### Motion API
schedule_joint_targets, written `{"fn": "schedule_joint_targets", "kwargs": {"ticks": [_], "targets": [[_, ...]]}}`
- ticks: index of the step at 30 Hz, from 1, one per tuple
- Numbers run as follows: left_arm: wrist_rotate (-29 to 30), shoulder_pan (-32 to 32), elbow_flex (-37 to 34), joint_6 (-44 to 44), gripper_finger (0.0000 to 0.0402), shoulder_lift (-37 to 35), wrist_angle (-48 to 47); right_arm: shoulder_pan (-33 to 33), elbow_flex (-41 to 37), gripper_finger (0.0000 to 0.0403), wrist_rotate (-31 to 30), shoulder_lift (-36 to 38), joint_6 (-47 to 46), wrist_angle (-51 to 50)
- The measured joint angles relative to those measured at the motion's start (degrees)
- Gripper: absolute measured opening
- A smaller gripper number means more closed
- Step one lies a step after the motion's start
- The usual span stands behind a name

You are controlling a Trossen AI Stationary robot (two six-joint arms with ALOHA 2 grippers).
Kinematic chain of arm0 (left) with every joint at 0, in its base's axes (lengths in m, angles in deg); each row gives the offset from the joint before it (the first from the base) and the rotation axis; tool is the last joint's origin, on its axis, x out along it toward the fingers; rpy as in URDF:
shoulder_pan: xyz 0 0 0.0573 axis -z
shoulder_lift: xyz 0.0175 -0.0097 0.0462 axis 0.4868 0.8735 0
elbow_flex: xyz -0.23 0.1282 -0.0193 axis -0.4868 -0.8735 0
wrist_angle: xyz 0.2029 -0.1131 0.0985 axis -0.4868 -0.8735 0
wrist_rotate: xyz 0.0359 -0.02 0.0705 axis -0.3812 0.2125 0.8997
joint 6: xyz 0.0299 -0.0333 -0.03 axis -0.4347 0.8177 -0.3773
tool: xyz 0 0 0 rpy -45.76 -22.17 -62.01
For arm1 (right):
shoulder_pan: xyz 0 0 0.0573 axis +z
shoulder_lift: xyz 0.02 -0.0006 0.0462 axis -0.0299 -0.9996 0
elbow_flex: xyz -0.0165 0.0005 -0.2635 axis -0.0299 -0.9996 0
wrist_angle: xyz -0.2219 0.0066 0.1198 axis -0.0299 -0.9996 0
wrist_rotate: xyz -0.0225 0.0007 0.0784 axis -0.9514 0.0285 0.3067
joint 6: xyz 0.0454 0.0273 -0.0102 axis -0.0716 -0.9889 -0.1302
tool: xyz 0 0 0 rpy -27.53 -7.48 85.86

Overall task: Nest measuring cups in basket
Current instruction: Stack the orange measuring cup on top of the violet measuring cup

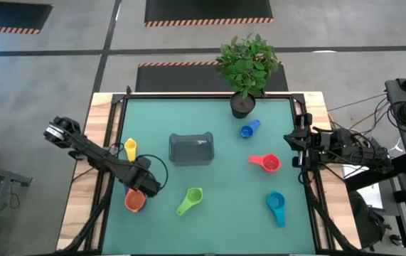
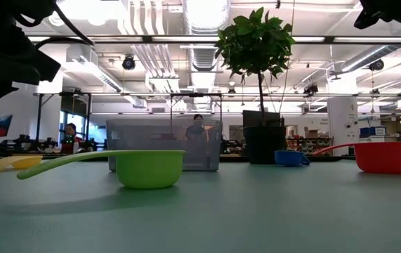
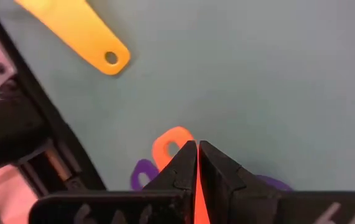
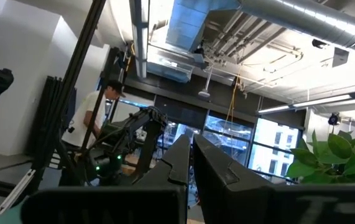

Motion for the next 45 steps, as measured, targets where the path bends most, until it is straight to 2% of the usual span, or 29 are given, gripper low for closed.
{"fn": "schedule_joint_targets", "kwargs": {"ticks": [8,13,18,29,45], "targets": [[0.0,0.0,1.9,-0.3,0.0000,0.0,-1.4,0.0,0.0,0.0009,0.0,0.0,0.0,0.0],[6.5,0.0,7.1,-2.2,0.0000,0.0,1.5,0.0,0.0,0.0009,0.0,0.0,0.4,0.0],[8.5,0.0,6.2,-3.1,0.0000,0.6,2.5,0.0,0.0,0.0009,0.0,0.0,0.4,0.0],[1.6,0.0,0.7,-3.5,0.0000,4.2,2.5,0.0,0.0,0.0009,0.0,0.0,0.4,-0.2],[-3.3,0.4,0.6,-3.3,0.0000,5.0,-1.7,0.0,0.0,0.0009,0.0,0.0,0.0,-0.3]]}}
